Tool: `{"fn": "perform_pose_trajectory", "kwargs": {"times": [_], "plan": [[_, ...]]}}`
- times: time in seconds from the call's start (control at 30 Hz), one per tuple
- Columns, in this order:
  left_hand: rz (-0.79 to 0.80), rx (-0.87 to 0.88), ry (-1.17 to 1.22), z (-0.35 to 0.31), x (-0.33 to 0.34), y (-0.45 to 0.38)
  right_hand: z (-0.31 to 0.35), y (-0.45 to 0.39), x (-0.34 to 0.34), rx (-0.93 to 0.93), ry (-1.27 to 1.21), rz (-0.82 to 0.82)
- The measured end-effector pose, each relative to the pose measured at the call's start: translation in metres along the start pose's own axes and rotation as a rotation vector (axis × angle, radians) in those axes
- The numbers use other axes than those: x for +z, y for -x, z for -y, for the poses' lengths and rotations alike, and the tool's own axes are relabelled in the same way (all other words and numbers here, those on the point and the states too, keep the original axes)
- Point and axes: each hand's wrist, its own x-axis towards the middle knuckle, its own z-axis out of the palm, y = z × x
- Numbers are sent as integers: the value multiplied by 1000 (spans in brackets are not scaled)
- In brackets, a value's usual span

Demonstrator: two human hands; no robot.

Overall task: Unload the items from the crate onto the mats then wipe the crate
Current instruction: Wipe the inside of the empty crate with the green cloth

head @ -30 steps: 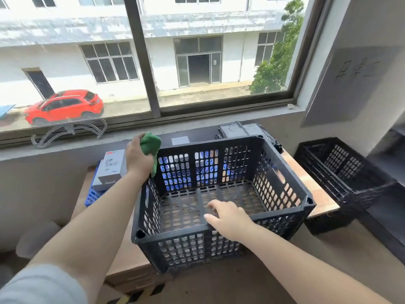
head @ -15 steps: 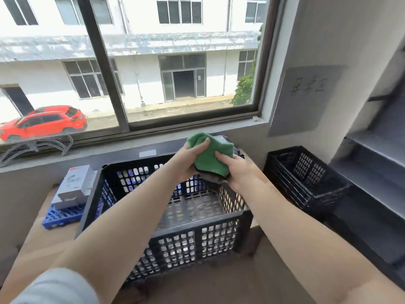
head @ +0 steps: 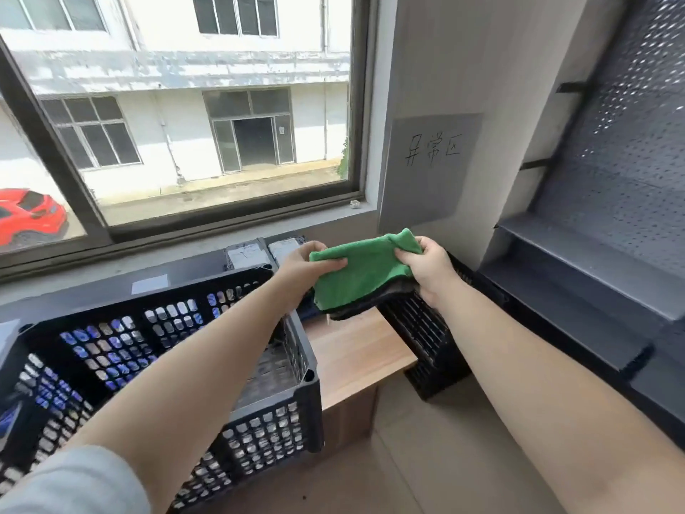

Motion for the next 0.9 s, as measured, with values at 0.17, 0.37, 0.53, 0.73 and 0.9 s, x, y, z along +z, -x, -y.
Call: {"fn": "perform_pose_trajectory", "kwargs": {"times": [0.17, 0.37, 0.53, 0.73, 0.9], "plan": [[237, -109, -233, 7, 25, -53, -9, -38, -49, 5, -10, -111], [314, -191, -684, 29, 23, -127, -14, -113, -70, -5, 119, -183], [262, -240, -479, 36, -11, -193, 3, -210, -54, 1, 255, -217], [-21, -217, -84, 43, -30, -252, -15, -293, -37, 57, 344, -204], [-188, -317, 6, 52, -45, -280, -11, -363, -4, 44, 267, -18]]}}
